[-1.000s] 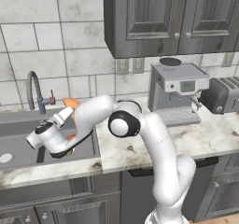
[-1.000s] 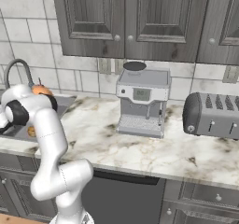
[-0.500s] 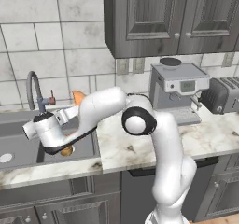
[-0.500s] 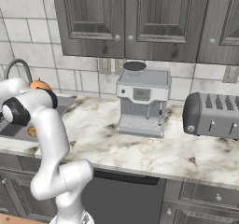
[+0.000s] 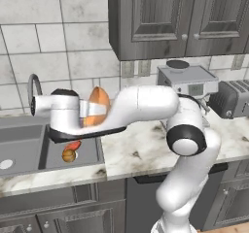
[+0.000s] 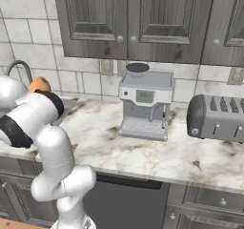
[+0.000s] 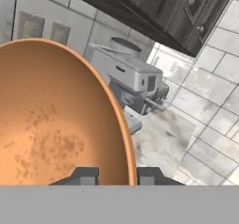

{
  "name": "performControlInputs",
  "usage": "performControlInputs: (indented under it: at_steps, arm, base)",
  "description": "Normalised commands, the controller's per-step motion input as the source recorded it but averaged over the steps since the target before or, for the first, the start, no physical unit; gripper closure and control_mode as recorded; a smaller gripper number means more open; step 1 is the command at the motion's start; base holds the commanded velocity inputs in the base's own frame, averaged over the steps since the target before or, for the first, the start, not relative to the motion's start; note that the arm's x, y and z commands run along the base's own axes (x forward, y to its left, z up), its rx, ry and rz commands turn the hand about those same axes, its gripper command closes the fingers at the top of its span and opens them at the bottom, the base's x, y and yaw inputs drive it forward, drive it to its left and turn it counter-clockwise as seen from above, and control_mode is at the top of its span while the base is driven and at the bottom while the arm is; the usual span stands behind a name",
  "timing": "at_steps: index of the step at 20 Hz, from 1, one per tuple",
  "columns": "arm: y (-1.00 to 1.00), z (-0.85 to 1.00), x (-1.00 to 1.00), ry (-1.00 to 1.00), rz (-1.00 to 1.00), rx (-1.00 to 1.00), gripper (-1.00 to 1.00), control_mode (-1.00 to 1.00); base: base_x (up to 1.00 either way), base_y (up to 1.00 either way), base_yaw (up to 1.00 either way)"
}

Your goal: Dump the sweet potato and potato from the bowl so the bowl can be washed. Place the bowl in the sink after clearing the leftovers.

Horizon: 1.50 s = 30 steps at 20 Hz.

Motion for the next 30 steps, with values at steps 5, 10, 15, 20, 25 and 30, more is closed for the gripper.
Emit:
performControlInputs:
  at_steps: [5, 10, 15, 20, 25, 30]
  arm:
    - [-0.98, 0.36, -0.61, 0.00, 0.00, 0.55, 1.00, -1.00]
    - [-1.00, 0.17, -0.47, 0.00, 0.01, 0.65, 1.00, -1.00]
    - [-0.97, 0.03, -0.49, 0.00, 0.13, 0.56, 1.00, -1.00]
    - [-0.88, -0.03, -0.53, -0.02, 0.28, 0.36, 1.00, -1.00]
    - [-0.41, -0.02, -0.10, 0.00, 0.29, 0.14, 1.00, -1.00]
    - [0.00, 0.00, 0.00, 0.00, 0.00, 0.00, 1.00, -1.00]
  base:
    - [0.00, 0.00, 0.00]
    - [0.00, 0.00, 0.00]
    - [0.00, 0.00, 0.00]
    - [0.00, 0.00, 0.00]
    - [0.00, 0.00, 0.00]
    - [0.00, 0.00, 0.00]
